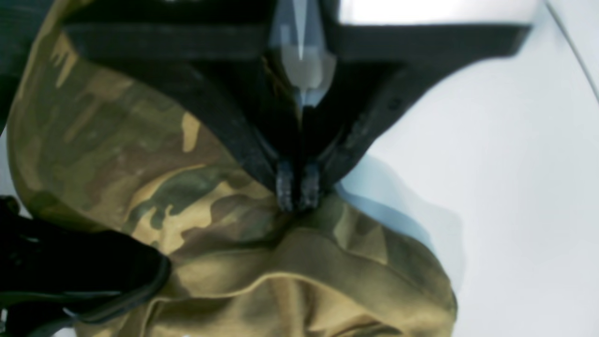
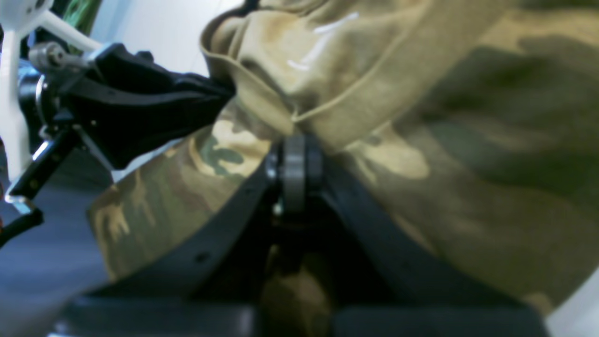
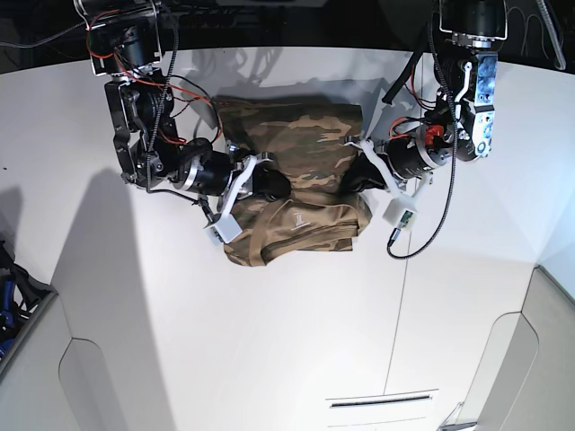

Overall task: Fold the T-shirt properly
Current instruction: 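Press the bundle's sides inward with both grippers to square it, then open both grippers and lift them away from the folded shirt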

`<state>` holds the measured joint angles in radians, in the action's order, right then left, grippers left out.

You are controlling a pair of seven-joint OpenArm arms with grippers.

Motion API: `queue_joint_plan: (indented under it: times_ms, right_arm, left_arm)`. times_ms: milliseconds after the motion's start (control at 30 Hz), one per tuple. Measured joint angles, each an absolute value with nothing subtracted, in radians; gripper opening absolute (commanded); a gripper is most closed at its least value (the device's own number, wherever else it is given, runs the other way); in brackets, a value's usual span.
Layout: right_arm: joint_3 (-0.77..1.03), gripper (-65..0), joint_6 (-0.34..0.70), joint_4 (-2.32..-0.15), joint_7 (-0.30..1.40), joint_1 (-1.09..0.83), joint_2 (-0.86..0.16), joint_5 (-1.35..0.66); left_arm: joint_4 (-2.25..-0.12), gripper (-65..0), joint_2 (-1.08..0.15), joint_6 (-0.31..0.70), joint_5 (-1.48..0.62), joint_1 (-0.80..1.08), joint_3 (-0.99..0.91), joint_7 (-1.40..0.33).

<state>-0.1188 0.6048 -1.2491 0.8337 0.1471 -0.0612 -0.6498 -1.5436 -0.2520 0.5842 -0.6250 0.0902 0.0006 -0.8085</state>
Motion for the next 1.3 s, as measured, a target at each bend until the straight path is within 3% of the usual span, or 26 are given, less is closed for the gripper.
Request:
queue_joint_plan:
  times_ms: [300,467,833,1300]
  right_arm:
    - [-0.119,-65.0,0.594,-1.510,1.050,0.130,-0.067,-0.766]
    - [-0.119,-65.0,0.598,-1.626,1.105,0.130,-0.066,-0.811]
    - [-0.119,-65.0,0.600,-1.614,1.032,-0.049,-0.067,-0.737]
    - [-0.119,-65.0,0.614,-1.444,0.908,-0.060,-0.066,-0.670]
  left_arm:
    - [-1.787,-63.0,-0.265,0.582,-0.667,0.095,0.001,-0.925]
    - [-1.869,-63.0,-0.280,0.583,-0.660,0.187,0.001,-0.945]
    - [-1.915,-63.0,-0.278,0.589,-0.671,0.363,0.001,-0.889]
    - [-1.759,-63.0,-0.244,0.592,-0.611,0.355,0.001,-0.810]
